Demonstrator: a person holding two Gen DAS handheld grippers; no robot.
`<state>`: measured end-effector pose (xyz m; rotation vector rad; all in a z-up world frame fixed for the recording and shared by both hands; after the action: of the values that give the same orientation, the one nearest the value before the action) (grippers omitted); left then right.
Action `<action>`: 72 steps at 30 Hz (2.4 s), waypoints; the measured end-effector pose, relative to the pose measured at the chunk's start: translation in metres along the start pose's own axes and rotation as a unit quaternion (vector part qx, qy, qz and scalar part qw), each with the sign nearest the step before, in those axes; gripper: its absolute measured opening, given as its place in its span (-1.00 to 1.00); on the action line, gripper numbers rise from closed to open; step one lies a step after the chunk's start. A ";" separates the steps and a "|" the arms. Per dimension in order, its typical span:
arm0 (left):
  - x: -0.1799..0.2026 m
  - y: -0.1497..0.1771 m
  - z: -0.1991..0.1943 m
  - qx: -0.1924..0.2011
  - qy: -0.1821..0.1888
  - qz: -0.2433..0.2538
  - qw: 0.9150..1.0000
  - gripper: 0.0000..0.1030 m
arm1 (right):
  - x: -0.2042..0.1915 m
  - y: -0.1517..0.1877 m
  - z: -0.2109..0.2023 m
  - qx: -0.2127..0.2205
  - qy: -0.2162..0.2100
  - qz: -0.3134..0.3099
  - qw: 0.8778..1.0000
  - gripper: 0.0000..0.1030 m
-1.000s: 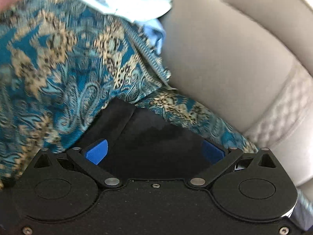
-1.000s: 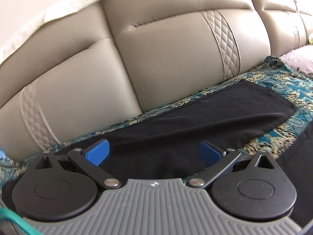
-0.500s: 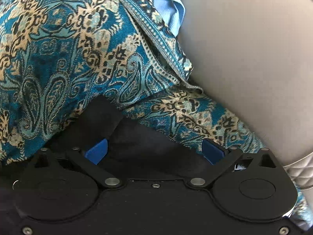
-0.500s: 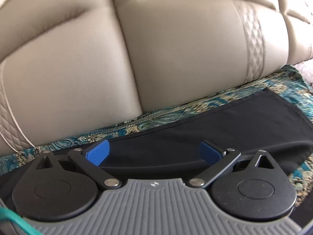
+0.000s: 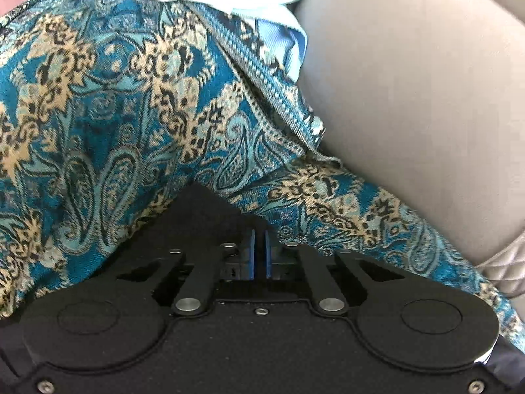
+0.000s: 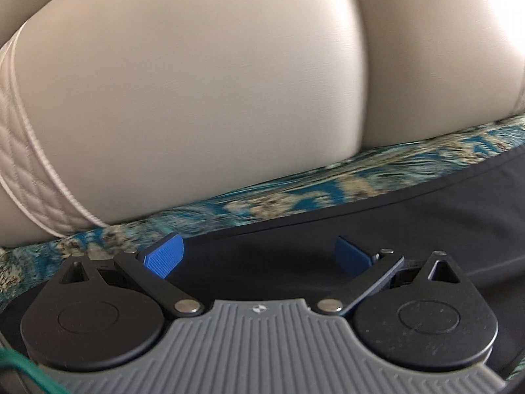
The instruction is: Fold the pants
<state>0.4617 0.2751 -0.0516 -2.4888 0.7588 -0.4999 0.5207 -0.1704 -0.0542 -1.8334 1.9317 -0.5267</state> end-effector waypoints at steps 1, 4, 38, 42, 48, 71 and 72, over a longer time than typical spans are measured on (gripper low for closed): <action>0.000 -0.003 -0.003 0.002 0.007 0.004 1.000 -0.91 | -0.007 0.000 0.001 -0.001 0.000 -0.006 1.000 1.00; 0.000 -0.012 -0.017 0.007 0.028 0.016 0.999 -0.92 | -0.028 0.002 0.003 -0.012 -0.009 -0.008 1.000 1.00; -0.038 -0.004 -0.107 0.079 0.104 0.061 0.990 -0.92 | -0.080 0.034 -0.085 0.074 -0.011 -0.011 0.997 -0.94; -0.058 0.005 -0.127 0.073 0.119 0.049 0.989 -0.93 | -0.065 0.055 -0.118 0.101 -0.036 0.002 0.994 -0.94; -0.100 0.029 -0.160 0.068 0.144 0.040 0.986 -0.93 | -0.040 0.111 -0.161 0.139 -0.059 0.021 0.988 -0.94; -0.239 0.106 -0.173 0.018 0.168 -0.037 0.985 -0.78 | -0.026 0.295 -0.232 0.194 -0.046 -0.038 0.979 -0.93; -0.240 0.106 -0.172 0.014 0.175 -0.041 0.984 -0.69 | -0.026 0.297 -0.231 0.192 -0.047 -0.039 0.979 -0.93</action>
<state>0.1493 0.2820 -0.0167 -2.4433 0.7734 -0.9883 0.1465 -0.1316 -0.0207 -1.6552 1.5699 -0.7663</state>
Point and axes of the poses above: each gripper's, at about its wrist camera, not at the fingertips, and z roughly the way its jaws point, x to its right, y to its underside, the point moved 10 cm from there along z, roughly the way its jaws point, and after that the axes turned 12 degrees about -z, right-handed, at the moved point
